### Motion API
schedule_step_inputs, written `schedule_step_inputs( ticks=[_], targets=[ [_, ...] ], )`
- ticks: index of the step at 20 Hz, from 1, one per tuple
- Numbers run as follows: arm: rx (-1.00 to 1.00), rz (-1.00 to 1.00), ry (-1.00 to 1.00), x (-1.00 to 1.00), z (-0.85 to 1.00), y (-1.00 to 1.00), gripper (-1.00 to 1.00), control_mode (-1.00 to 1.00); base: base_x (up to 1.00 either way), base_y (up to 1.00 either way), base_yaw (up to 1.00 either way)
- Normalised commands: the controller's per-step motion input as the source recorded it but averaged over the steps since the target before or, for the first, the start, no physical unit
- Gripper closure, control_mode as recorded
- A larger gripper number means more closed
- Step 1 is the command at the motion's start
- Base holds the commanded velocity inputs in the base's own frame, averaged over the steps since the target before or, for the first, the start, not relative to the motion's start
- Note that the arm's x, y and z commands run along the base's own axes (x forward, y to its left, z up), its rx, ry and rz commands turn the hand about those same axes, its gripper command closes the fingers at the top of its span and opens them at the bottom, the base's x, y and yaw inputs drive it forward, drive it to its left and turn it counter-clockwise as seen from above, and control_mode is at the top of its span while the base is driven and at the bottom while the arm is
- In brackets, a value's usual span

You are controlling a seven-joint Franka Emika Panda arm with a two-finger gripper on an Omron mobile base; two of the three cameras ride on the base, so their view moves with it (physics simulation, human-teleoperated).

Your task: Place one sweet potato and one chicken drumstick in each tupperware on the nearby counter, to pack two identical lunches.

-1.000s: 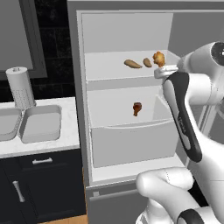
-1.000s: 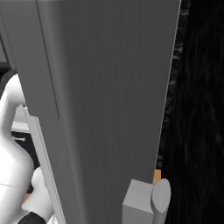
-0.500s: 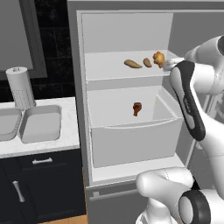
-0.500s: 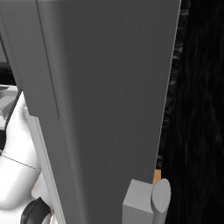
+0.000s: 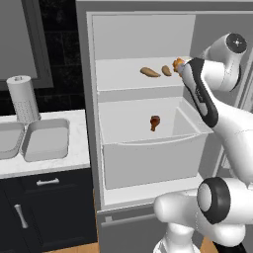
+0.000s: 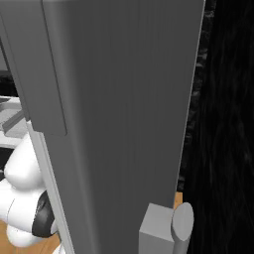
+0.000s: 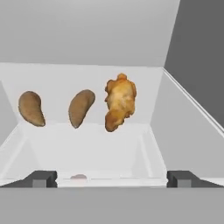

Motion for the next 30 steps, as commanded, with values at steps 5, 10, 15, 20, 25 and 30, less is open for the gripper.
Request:
schedule_step_inputs(
  ticks=[5, 10, 15, 20, 25, 30],
  targets=[
    [0.0, 0.0, 0.1, 0.49, -0.02, -0.27, -1.0, -1.0, 0.0, 0.0, 0.0],
    [0.0, 0.0, 0.0, 0.54, -0.27, -0.01, -1.0, -1.0, 0.0, 0.0, 0.0],
    [0.0, 0.0, 0.0, 0.56, -0.34, -0.01, -1.0, -1.0, 0.0, 0.0, 0.0],
    [0.0, 0.0, 0.0, 0.58, -0.16, 0.0, -1.0, -1.0, 0.0, 0.0, 0.0],
    [0.01, 0.03, 0.01, 0.51, 0.0, -0.16, -1.0, -1.0, 0.0, 0.0, 0.0],
    [0.0, 0.02, 0.01, 0.41, -0.11, -0.15, -1.0, -1.0, 0.0, 0.0, 0.0]
  ],
)
